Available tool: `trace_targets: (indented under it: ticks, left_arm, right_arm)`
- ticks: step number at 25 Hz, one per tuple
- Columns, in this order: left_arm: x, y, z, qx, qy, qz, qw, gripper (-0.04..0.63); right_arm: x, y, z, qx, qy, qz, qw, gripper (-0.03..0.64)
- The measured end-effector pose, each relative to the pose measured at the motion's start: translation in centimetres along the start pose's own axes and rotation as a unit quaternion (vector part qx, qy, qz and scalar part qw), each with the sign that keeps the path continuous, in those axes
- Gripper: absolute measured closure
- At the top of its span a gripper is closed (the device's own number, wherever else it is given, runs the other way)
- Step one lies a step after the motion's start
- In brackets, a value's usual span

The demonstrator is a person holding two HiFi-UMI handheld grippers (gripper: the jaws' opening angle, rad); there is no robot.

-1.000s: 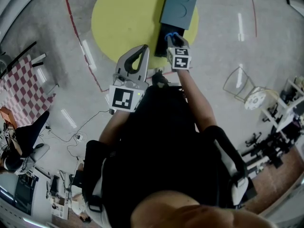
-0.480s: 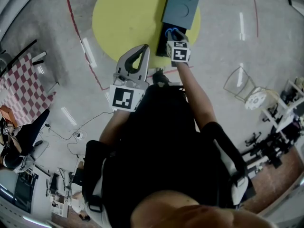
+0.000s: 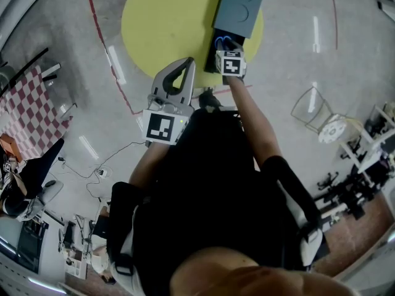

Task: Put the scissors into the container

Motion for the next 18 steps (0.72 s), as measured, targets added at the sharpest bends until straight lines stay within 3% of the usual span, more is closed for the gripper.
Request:
trace_targets:
  ticks: [6, 10, 18]
  left_arm:
    - [-0.1, 0.1, -0.1, 0.001, 0.002, 0.002, 1.0000, 0.609]
    - [-0.3, 0.2, -0.2, 0.002, 0.003, 0.004, 1.0000, 0.609]
    - [-0.3, 0.3, -0.2, 0.003, 0.005, 0.004, 1.0000, 0.609]
  right_arm:
    - [0.2, 0.3, -0.4, 0.009, 0.013, -0.010, 1.000, 0.545]
    - [-0.3, -0.5, -1.2, -0.008, 0.017, 0.000, 1.000, 0.545]
    - [-0.3, 0.2, -1.9, 0.010, 0.026, -0.010, 1.000, 0.545]
Point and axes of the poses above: the fingertips, and each gripper's own axes: z backward along the fingers, y to its left, x out of its top, the point moved 8 cm from there along z, backward along the fingers, and after that the axes turned 1 degree about x, right-handed, at the moved point
